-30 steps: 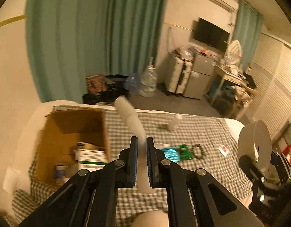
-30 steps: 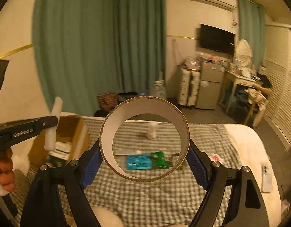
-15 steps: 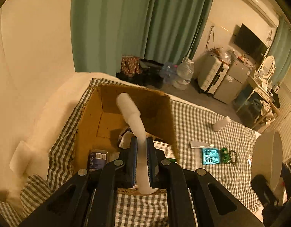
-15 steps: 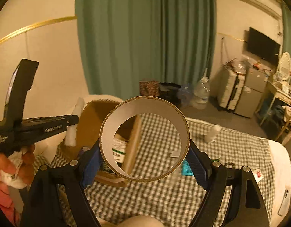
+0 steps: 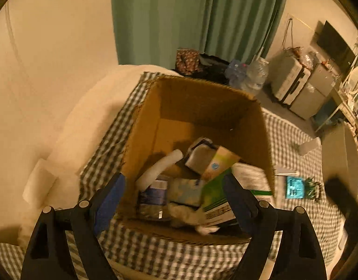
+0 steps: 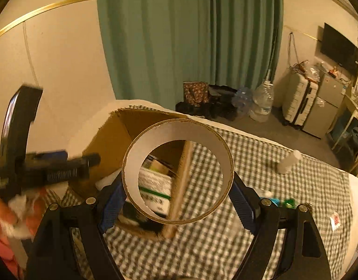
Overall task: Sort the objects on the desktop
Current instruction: 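Carry both to the cardboard box and release the tube while the right drops the tape roll, then move both tools back over the remaining items on the bed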
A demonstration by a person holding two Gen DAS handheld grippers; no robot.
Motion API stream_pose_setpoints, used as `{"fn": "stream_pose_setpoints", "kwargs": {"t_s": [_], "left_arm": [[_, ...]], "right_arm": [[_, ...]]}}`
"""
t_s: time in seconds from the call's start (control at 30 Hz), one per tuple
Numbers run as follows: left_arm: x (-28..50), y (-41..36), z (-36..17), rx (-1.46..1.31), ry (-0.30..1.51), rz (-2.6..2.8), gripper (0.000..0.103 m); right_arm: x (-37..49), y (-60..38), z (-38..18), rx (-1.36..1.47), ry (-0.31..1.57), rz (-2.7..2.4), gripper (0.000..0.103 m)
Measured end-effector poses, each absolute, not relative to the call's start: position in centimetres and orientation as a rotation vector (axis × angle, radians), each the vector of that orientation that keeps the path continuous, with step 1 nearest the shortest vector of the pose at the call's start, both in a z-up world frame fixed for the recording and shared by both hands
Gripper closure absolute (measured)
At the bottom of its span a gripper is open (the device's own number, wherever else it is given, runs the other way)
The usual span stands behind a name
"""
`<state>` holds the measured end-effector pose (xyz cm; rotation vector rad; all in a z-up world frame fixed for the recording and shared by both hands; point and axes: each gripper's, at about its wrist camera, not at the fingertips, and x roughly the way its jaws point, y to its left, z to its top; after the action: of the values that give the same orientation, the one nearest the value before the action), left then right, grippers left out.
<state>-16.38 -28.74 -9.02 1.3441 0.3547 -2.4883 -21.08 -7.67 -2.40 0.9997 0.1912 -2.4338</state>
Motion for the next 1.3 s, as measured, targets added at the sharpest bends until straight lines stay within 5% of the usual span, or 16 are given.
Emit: {"fn": "stream_pose_setpoints", "kwargs": {"t_s": [0.07, 0.2, 0.83, 1.3], "left_arm": [[-15.9, -29.1, -9.6, 1.357, 0.358, -2.470, 0.015], [-15.3, -29.2, -10.4, 1.410, 0.365, -2.452, 0.015], [-14.2, -18.2, -7.4, 1.396, 0.255, -2.701, 0.015], [-14.0, -4.2, -6.7, 1.427, 0.093, -2.851, 0.003]], "right_arm": [[-22.0, -9.2, -2.4, 1.014, 0.175, -2.399, 0.020], [-23.6, -11.7, -1.7, 1.053, 0.168, -2.418, 0.003], [-21.0, 5.9, -2.3, 1.160, -0.182, -2.639, 0.002], [-15.7, 22.0, -3.1, 1.188, -0.297, -2.902, 0.002]]}}
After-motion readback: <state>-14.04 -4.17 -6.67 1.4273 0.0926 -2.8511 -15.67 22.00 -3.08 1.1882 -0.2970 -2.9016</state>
